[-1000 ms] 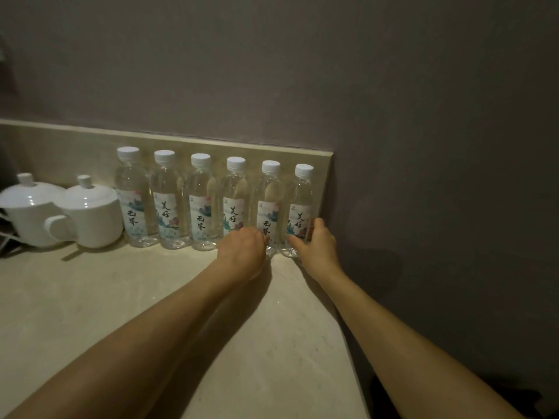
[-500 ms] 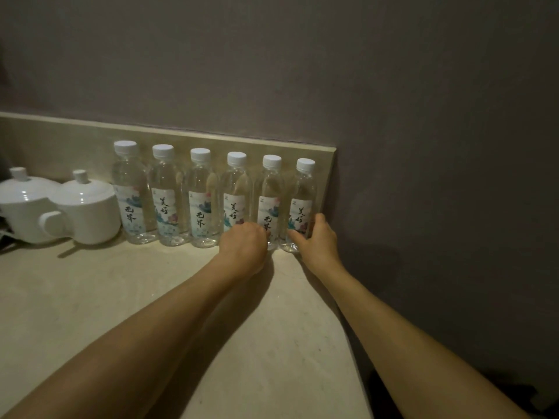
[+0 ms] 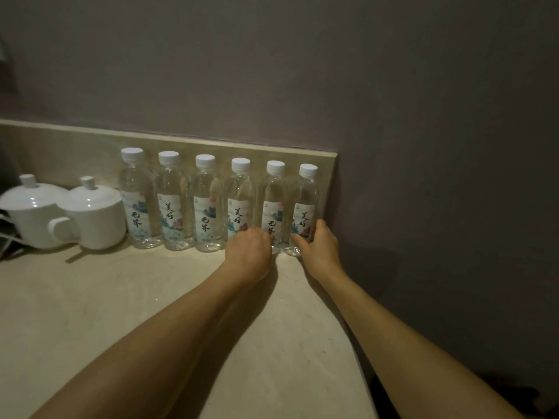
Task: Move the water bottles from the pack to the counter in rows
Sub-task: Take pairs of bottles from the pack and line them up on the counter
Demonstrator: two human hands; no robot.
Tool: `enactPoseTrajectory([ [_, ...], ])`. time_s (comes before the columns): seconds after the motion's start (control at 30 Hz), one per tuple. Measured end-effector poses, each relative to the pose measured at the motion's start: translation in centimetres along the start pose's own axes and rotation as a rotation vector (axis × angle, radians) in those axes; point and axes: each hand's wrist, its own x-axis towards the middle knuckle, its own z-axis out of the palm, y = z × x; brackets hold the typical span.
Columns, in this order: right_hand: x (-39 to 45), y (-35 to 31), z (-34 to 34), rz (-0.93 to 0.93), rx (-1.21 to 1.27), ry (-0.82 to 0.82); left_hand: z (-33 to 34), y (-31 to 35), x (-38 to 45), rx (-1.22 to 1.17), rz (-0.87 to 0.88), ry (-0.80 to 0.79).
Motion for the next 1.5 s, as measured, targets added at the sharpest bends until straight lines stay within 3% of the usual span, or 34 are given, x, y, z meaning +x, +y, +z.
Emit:
enactPoseTrajectory([
  [0.4, -2.0, -0.1, -0.9, 0.071, 0.077, -0.010, -0.8, 0.4, -1.5, -0.148, -0.036, -0.037],
  [0.73, -5.7, 1.4, -7.1, 0.017, 0.105, 0.219, -0.4, 5.9, -3.1, -0.500, 0.016, 0.026],
  [1.07, -10.1, 7.0, -19.5, -0.028, 0.163, 0.347, -1.8, 19.5, -7.8, -0.540, 0.087, -0.001],
  [1.27, -14.6, 14.3, -29.9, 0.042, 0.135, 0.418, 0.4, 31.5, -12.3, -0.574, 0.112, -0.106],
  [1.5, -19.7, 24.0, -38.4, 0.229, 0.174, 0.437, 5.5, 43.5, -17.8, -0.517, 0.147, -0.349],
])
